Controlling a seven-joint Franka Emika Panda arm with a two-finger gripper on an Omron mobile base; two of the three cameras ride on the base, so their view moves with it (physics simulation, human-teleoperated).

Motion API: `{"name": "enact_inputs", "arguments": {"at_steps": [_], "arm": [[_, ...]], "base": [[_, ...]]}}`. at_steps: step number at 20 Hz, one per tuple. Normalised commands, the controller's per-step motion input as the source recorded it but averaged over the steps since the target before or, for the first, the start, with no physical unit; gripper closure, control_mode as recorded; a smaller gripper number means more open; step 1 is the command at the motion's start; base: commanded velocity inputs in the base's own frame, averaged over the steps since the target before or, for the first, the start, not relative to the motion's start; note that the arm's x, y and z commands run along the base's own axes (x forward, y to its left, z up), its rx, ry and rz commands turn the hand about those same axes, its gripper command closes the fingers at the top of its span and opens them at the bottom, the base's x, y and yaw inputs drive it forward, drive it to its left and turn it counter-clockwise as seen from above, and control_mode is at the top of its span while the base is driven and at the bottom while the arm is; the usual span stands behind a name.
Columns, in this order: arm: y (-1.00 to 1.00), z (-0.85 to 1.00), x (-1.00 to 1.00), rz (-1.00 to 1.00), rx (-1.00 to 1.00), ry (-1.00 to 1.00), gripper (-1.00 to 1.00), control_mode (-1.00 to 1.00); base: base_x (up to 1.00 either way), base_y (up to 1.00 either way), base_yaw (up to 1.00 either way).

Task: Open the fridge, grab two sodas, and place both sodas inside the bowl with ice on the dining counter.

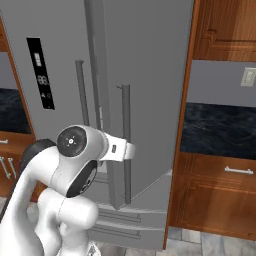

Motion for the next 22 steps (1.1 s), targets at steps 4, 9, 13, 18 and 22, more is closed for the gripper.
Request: {"name": "enact_inputs", "arguments": {"at_steps": [4, 9, 13, 18, 22], "arm": [[0.76, 0.45, -0.45, 0.17, -0.16, 0.00, -1.00, -1.00], [0.95, 0.46, 0.13, 0.19, -0.19, 0.11, -1.00, -1.00], [0.92, 0.34, 0.53, 0.12, -0.21, 0.14, -1.00, -1.00], [0.78, 0.17, 0.88, 0.05, -0.24, 0.16, -1.00, -1.00], [0.36, 0.02, 0.95, 0.00, -0.24, 0.10, -1.00, -1.00]], "base": [[0.00, 0.00, 0.00], [0.00, 0.00, 0.00], [0.00, 0.00, 0.00], [0.00, 0.00, 0.00], [0.00, 0.00, 0.00]]}}
